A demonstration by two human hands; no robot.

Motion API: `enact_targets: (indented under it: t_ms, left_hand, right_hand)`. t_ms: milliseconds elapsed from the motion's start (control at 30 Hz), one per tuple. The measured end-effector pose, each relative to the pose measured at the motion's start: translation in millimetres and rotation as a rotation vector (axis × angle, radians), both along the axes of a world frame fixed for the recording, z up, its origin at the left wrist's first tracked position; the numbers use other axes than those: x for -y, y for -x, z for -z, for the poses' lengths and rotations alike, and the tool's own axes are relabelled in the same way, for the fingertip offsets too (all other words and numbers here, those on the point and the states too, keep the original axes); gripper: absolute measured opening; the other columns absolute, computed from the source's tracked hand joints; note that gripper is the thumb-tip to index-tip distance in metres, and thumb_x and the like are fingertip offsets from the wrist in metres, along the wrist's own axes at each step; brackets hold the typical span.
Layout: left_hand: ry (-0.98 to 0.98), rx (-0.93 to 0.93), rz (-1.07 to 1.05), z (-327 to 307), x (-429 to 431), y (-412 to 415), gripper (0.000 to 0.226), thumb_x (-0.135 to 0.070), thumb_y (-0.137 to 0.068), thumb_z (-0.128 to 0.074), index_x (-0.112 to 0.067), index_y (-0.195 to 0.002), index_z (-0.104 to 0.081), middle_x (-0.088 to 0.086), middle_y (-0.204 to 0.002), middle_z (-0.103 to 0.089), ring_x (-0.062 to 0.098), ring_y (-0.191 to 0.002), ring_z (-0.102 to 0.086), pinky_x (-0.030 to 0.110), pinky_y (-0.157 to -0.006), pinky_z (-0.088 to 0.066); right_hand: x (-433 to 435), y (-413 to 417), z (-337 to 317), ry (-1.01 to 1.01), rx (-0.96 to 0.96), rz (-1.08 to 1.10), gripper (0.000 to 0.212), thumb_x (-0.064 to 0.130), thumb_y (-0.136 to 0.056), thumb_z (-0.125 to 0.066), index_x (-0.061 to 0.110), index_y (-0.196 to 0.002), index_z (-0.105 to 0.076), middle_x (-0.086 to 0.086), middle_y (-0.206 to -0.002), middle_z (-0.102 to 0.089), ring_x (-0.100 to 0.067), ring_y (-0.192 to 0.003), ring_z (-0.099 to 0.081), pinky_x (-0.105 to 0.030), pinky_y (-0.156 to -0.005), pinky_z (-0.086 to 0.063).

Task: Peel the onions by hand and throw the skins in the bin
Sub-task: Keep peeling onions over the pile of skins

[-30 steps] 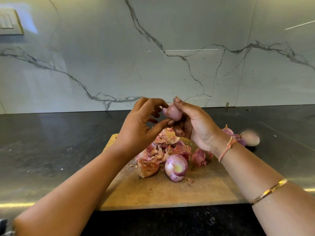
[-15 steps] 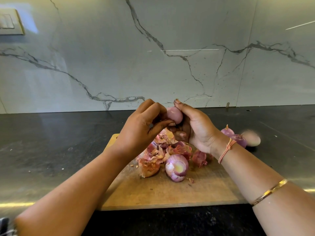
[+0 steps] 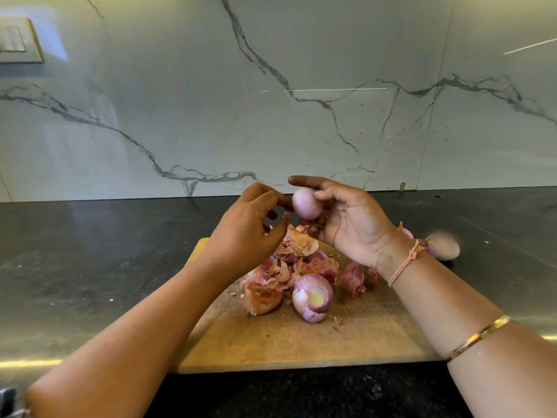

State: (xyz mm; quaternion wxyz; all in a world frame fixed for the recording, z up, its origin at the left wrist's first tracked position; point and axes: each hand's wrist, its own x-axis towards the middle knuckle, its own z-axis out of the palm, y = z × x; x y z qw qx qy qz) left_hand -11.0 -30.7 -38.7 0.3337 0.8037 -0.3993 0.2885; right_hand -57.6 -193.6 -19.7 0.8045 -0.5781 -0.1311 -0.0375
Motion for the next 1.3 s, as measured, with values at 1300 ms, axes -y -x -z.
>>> enact_targets:
  t_ms: [1300]
  left_hand:
    - [0.571,-0.536,-0.080,-6,3,7,0.033,-0.006,-0.089,-0.049,-0.024,-0.074,-0.071,0.011,-0.081,-0.071,0.026,-0.074,-0.064,0.050,-0.077,-0.055]
  right_hand:
    - [-8,-1,12,0.720,0.395,0.506,0.034,0.013,-0.081,-0.073,0.019,-0.107,-0.051,0.004,-0.098,-0.058,-0.013,-0.087,-0.059,-0.019,-0.076,-0.051]
